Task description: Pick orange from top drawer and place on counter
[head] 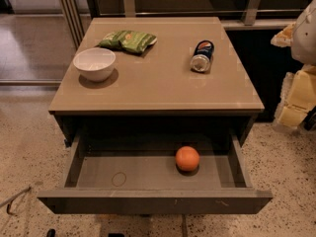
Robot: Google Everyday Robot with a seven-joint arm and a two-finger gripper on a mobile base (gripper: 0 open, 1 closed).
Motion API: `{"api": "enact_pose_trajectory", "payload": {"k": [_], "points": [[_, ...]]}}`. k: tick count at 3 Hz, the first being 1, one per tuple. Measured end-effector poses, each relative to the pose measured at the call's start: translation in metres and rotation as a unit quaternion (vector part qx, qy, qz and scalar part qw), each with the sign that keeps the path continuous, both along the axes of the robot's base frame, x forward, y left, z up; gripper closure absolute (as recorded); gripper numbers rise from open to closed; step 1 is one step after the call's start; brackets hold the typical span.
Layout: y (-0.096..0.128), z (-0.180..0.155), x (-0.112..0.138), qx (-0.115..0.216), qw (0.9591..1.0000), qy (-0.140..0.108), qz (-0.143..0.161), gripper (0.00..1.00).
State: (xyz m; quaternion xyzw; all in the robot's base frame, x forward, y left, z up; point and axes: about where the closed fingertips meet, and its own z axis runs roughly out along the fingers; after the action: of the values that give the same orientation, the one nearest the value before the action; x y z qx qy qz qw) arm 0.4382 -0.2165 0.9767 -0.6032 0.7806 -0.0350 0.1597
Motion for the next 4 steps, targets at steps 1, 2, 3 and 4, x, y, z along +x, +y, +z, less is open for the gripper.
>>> {"api": "enact_pose_trajectory", "payload": {"k": [1,2,3,4], "points": [[0.000,0.000,0.000,0.000,1.0000,0.000,0.000,0.03],[0.000,0.000,0.000,0.000,1.0000,0.000,0.000,0.26],[0.015,-0.037,0.011,0.044,0.9986,-0.006,0.028,0.57],[0.032,-0.091,0.022,0.073,0.9953,0.007,0.064,0.88]]}}
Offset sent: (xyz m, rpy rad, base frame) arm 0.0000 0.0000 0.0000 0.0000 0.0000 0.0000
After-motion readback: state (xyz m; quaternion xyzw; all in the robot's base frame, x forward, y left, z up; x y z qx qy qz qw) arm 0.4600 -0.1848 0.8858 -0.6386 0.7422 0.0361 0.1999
